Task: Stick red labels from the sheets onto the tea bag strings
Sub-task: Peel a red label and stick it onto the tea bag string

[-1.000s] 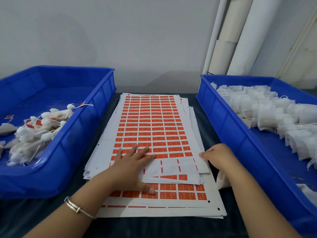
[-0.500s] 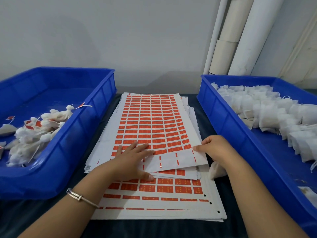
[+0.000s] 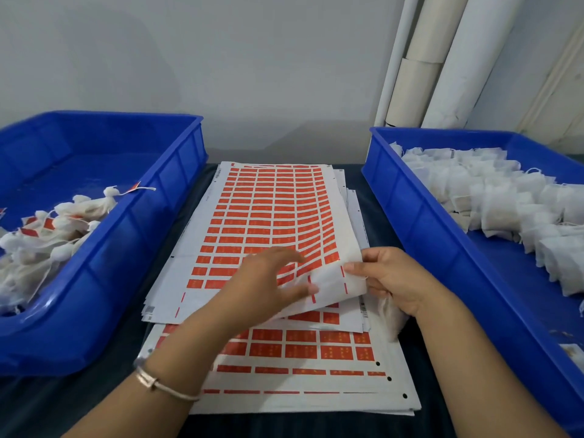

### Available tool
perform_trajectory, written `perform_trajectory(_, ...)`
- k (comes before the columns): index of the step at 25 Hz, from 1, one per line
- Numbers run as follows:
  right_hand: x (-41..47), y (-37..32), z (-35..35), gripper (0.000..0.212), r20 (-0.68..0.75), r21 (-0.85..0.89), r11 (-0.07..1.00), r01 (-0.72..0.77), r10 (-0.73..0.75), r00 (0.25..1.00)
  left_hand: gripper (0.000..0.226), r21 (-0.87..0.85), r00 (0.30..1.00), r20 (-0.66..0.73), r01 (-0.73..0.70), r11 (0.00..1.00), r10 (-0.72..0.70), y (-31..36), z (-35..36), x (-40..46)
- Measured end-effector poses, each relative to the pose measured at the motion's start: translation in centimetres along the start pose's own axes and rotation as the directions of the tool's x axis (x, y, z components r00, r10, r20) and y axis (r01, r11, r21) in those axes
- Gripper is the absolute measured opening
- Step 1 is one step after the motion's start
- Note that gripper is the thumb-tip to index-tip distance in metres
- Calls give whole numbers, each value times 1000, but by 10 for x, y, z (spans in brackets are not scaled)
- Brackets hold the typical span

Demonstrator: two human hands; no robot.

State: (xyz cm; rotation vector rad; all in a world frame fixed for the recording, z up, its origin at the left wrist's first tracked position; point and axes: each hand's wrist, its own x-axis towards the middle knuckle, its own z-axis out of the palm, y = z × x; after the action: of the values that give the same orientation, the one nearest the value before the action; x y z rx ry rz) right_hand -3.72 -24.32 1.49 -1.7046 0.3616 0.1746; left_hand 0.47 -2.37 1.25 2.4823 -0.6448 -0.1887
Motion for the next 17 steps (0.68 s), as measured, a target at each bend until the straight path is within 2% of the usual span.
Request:
perform_trajectory(3,-10,-8,9,10,4,-57,993,107,-107,994,39,-166,981,-193,-44,985,11,29,14,7)
perform_trajectory(9,-21,-24,19,10,-42,-133,949,284,-292,956,28,-347,941,-335,-66,936,-57,36,20,8)
perform_trajectory(14,-24,-28,26,15,-73,-212,907,363,-385,920,25,-307,926,-377,-99,946,-25,32,15,6)
perform_trajectory(17,-26,-29,28,18,-51,-243,888,390,-414,909,24,-112,890,-434,-210,971,142,30,8,3)
